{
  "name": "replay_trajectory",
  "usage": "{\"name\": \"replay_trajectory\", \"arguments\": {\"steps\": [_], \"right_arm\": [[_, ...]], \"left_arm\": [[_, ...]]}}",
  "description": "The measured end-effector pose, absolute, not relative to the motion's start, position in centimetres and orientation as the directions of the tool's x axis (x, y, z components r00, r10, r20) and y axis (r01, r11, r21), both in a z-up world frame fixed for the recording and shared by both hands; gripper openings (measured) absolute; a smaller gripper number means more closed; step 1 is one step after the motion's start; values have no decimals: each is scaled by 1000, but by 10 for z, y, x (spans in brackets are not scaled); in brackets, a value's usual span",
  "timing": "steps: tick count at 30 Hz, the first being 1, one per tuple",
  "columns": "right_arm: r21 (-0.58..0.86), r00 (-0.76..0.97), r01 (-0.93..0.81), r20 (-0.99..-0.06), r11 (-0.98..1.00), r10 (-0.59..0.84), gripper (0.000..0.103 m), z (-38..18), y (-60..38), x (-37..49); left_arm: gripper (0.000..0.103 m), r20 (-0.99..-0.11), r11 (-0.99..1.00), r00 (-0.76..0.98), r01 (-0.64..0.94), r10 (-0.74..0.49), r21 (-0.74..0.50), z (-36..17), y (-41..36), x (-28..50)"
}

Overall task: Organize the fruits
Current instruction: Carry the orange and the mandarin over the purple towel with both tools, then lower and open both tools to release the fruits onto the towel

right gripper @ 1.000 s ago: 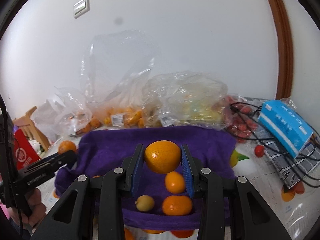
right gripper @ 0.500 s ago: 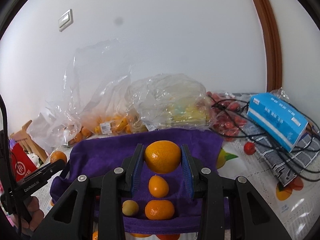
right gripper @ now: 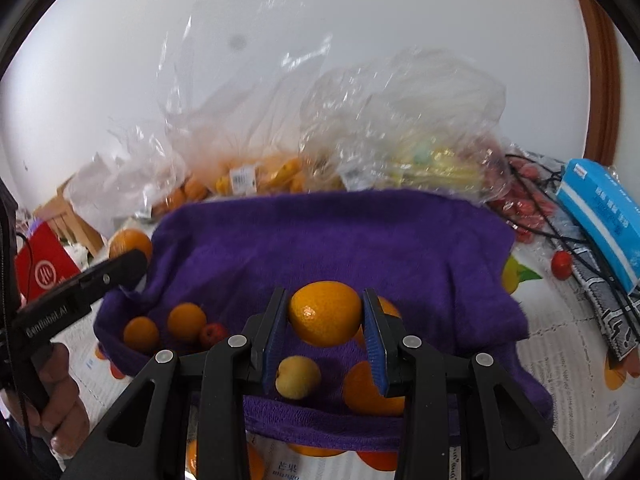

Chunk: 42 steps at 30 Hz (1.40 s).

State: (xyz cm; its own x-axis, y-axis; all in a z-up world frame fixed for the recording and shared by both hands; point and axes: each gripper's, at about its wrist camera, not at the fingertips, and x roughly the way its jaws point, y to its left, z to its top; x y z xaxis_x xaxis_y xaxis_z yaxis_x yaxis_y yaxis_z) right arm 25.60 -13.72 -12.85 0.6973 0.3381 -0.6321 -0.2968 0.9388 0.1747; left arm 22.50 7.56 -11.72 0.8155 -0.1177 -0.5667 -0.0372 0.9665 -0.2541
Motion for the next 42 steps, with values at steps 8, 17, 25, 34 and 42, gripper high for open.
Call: {"name": "replay_trajectory", "arguments": {"steps": [8, 17, 25, 34, 42], "right_arm": [[122, 665, -311, -681, 943, 308, 37, -138, -126, 259], [87, 654, -326, -698, 941, 291, 37, -142, -120, 259], [94, 651, -329, -698, 939, 298, 37, -142, -121, 260], [98, 665, -330, -682, 939, 305, 39, -136, -121, 255], [99, 702, -299, -651, 949, 289, 40, -129, -127, 251]], "left_arm": [[41, -606, 974, 789, -46, -102, -224, -126, 69, 232], [41, -674, 971, 731, -68, -107, -228, -140, 69, 243], [41, -675, 977, 731, -55, -102, -208, -142, 65, 243], [51, -651, 983, 753, -27, -99, -180, -133, 60, 238], [56, -633, 981, 766, -19, -110, -194, -127, 61, 234]]}}
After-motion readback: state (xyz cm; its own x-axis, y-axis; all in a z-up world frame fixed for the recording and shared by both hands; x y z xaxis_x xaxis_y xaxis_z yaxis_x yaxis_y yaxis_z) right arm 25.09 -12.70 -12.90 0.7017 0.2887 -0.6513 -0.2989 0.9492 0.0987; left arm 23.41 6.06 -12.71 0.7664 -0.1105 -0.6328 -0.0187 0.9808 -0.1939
